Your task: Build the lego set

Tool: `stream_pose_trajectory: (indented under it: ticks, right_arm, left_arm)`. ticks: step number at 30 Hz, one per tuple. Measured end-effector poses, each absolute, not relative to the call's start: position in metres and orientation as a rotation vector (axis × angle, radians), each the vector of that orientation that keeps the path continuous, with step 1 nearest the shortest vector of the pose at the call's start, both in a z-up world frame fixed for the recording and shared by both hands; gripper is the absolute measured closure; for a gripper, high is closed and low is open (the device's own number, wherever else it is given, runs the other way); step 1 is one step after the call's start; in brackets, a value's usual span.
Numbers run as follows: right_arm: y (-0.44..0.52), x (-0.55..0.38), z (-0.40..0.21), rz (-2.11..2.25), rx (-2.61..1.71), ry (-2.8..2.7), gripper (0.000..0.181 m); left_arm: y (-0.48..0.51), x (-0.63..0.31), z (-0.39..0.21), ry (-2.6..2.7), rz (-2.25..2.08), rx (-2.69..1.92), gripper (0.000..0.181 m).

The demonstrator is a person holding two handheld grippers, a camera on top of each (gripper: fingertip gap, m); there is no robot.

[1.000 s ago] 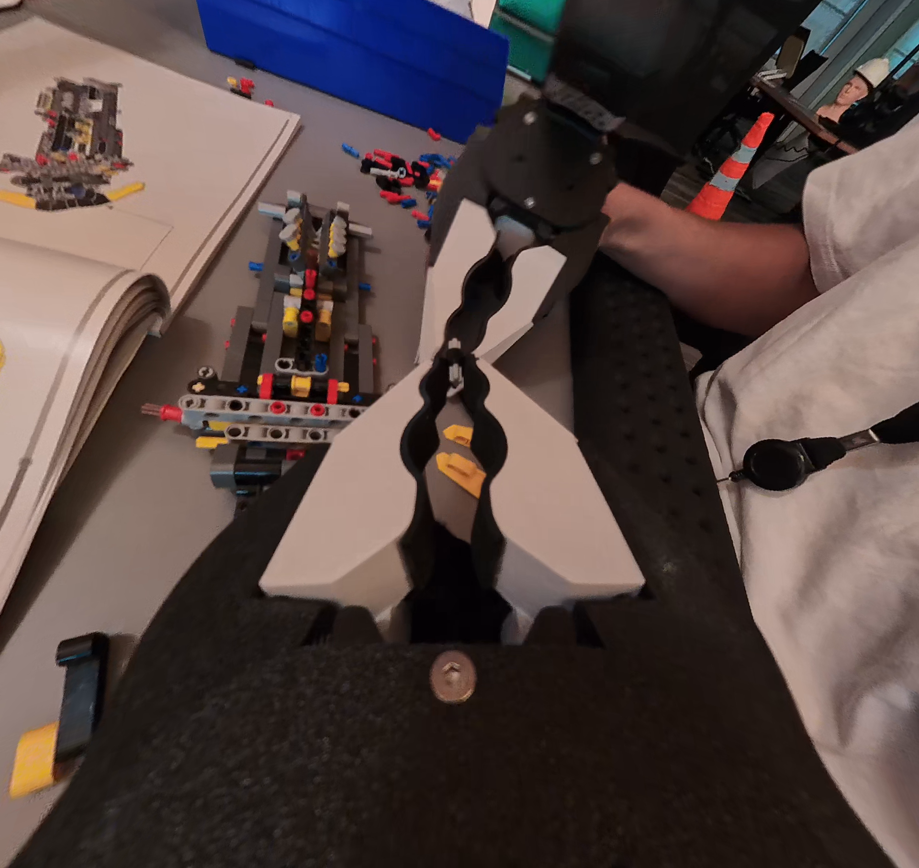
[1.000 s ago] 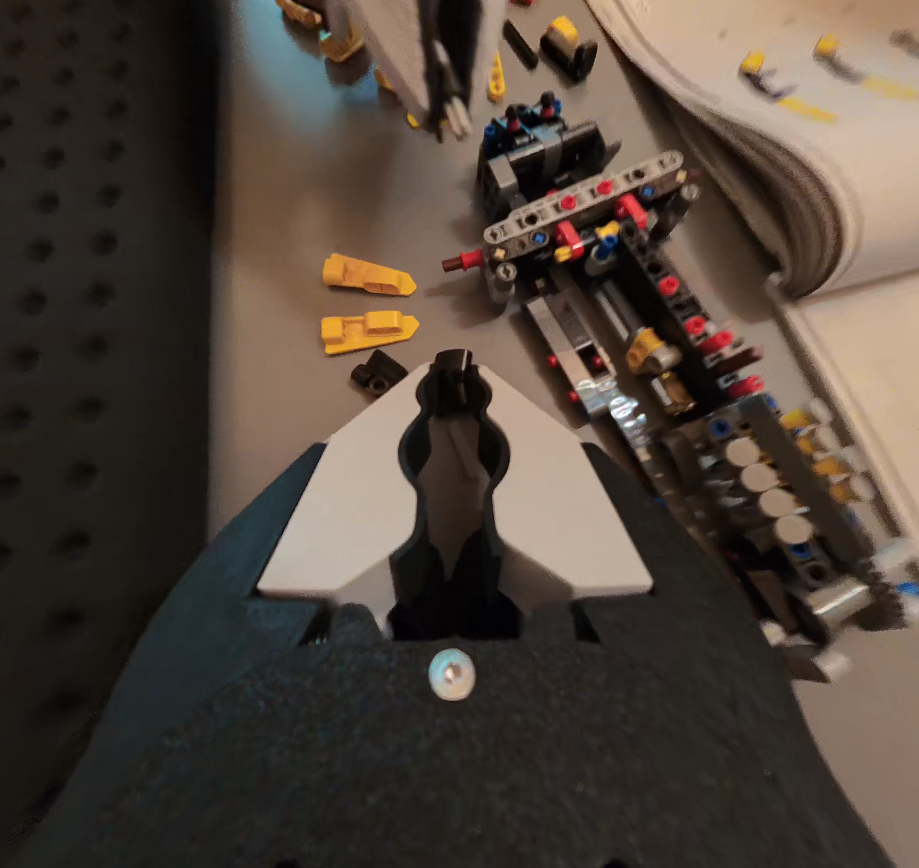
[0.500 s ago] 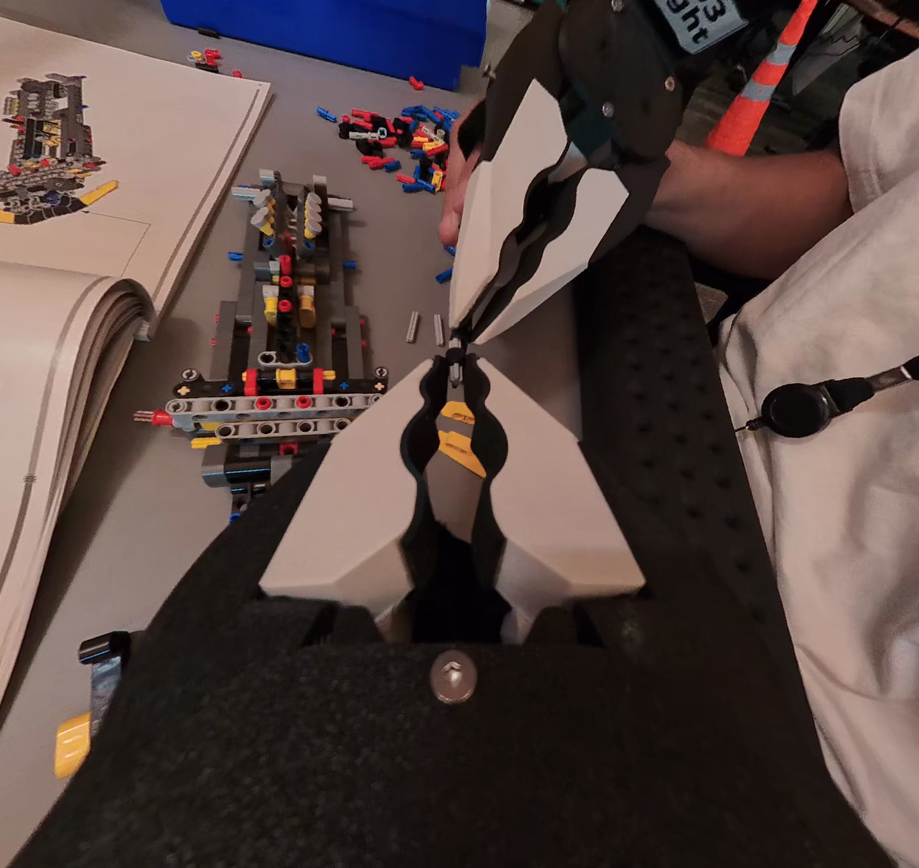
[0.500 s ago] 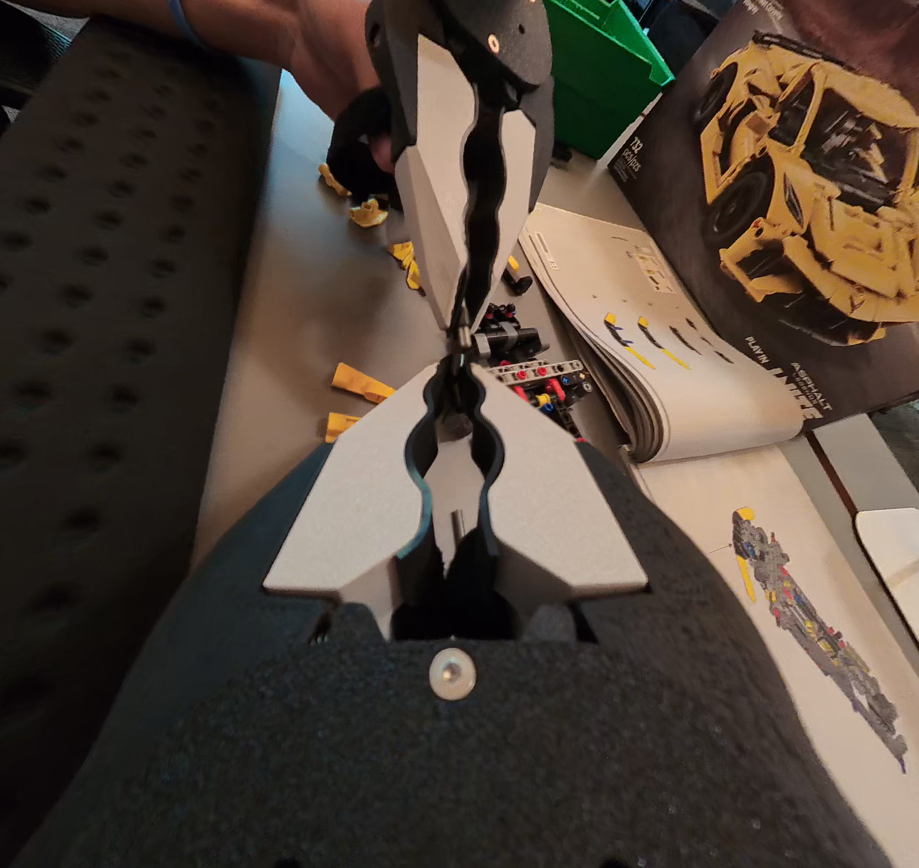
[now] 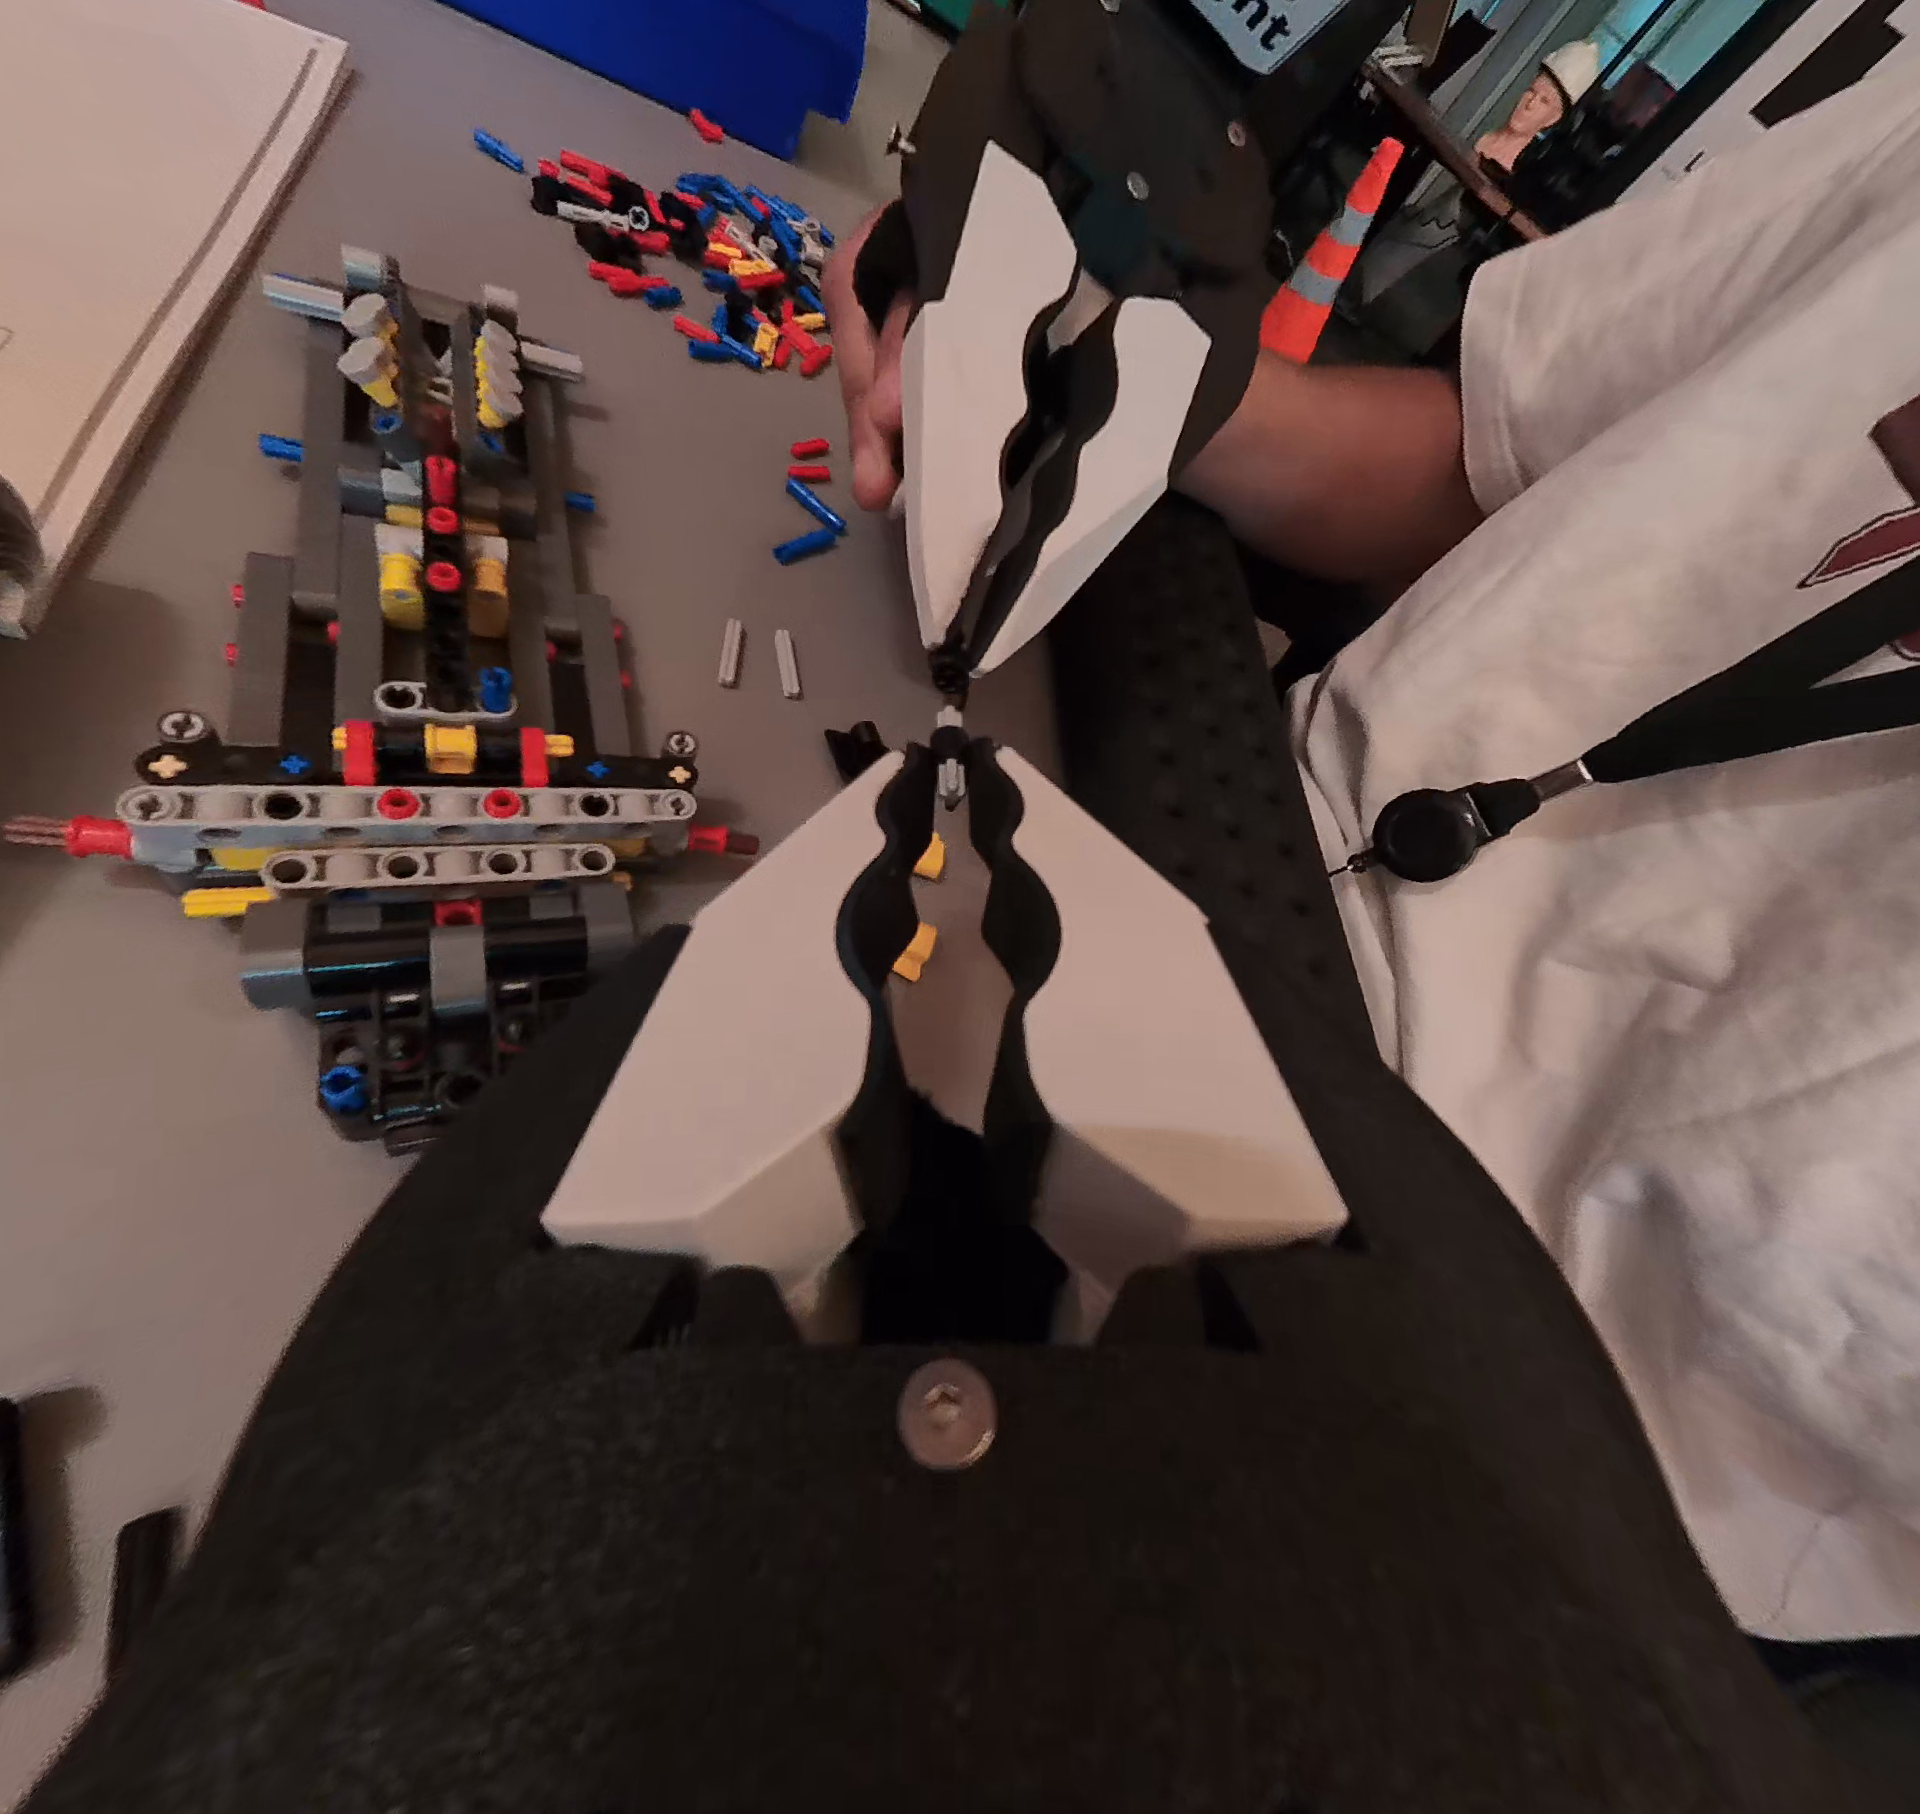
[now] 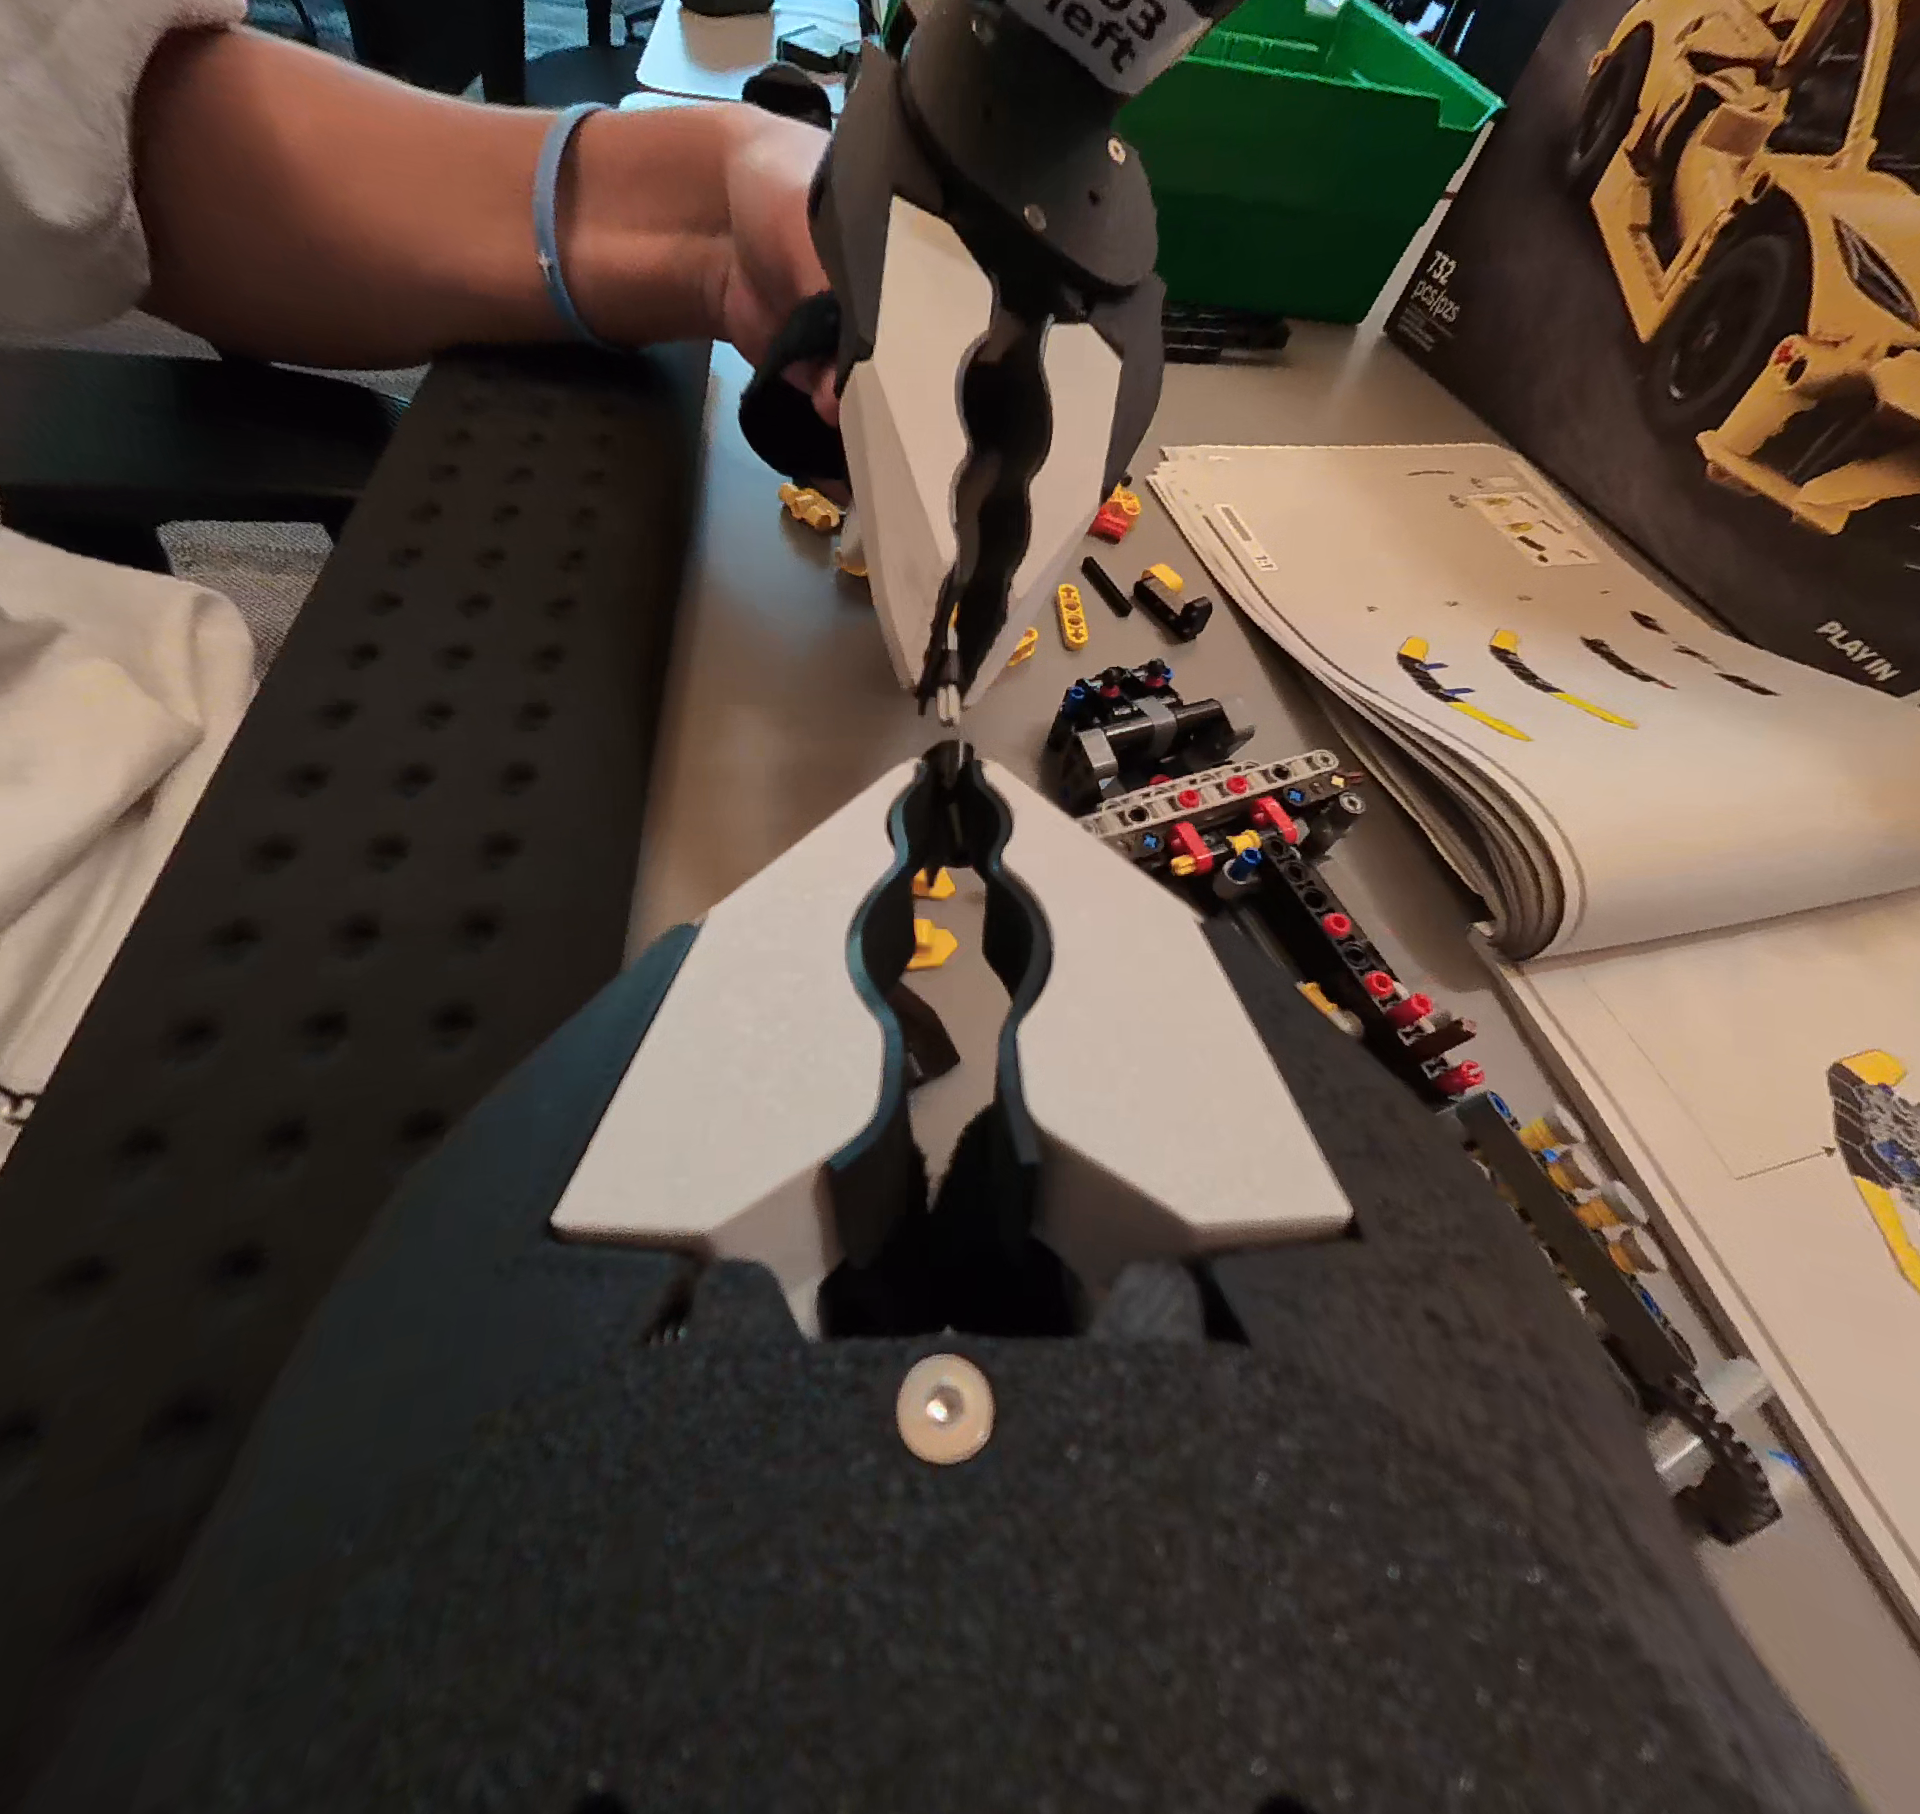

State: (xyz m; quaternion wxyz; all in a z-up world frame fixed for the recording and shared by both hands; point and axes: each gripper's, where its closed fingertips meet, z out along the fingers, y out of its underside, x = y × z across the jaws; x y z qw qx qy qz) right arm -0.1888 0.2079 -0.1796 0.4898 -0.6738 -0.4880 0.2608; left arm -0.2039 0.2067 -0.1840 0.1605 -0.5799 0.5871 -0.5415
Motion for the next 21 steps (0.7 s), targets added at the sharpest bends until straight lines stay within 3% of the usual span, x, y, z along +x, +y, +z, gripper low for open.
stream_pose_trajectory:
  ticks: [21]
  right_arm:
    - [0.207, -0.195, -0.183, 0.625, -1.641, -1.205, 0.178]
  left_arm:
    - [0.203, -0.204, -0.189, 1.724, -1.524, -1.645, 0.176]
